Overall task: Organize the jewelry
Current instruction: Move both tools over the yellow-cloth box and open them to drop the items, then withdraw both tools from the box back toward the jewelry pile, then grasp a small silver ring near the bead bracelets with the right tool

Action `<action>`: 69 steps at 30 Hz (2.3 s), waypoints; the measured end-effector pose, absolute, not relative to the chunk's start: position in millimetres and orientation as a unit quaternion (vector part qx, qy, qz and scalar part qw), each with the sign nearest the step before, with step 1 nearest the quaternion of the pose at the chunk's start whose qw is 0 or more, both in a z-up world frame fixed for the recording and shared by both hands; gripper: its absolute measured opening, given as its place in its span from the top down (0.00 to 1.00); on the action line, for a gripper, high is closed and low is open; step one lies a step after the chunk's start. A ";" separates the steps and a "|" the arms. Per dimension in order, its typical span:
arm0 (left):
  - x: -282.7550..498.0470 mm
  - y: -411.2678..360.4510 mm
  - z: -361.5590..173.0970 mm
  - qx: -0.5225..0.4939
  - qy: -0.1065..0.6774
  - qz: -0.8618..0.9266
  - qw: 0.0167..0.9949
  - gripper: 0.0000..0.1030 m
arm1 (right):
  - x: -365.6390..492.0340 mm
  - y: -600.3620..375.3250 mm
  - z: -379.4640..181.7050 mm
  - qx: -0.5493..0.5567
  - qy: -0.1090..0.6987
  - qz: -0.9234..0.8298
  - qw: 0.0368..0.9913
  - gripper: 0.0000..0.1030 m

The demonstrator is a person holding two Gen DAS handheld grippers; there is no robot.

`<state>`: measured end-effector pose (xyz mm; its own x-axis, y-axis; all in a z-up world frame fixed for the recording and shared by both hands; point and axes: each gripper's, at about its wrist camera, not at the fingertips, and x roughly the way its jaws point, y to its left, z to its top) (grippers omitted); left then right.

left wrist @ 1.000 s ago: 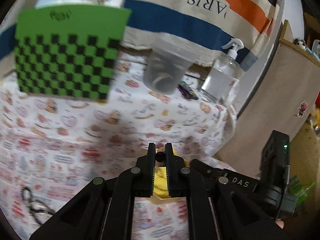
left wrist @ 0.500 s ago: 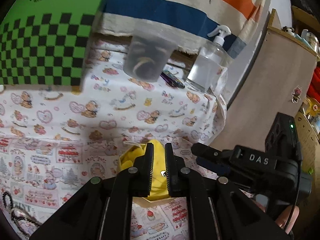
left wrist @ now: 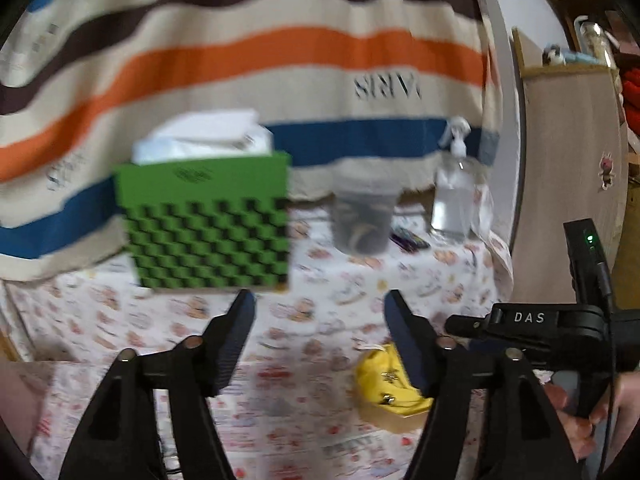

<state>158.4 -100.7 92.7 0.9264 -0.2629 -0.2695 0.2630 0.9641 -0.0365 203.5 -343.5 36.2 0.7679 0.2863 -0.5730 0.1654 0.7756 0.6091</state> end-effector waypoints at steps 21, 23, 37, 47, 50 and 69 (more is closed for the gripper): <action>127.2 39.7 33.9 -0.054 0.167 -0.015 0.984 0.12 | 171.5 -206.7 41.5 0.068 0.264 0.093 0.958 0.32; 132.8 40.6 28.5 -0.060 0.183 -0.020 0.981 0.12 | 171.4 -207.0 35.9 0.071 0.271 0.094 0.955 0.31; 138.6 59.9 15.5 -0.087 0.189 0.031 0.978 0.12 | 179.8 -206.6 12.6 0.086 0.304 0.112 0.942 0.18; 143.3 62.4 11.4 -0.078 0.193 0.056 0.976 0.12 | 186.8 -178.8 16.2 0.021 0.347 0.133 0.928 0.18; 143.2 62.5 12.2 -0.078 0.193 0.055 0.976 0.11 | 191.0 -157.4 13.0 -0.036 0.362 0.140 0.921 0.24; 148.8 90.3 5.4 -0.124 0.203 0.109 0.965 0.05 | 290.7 -61.2 -31.7 -0.052 0.534 0.162 0.828 0.82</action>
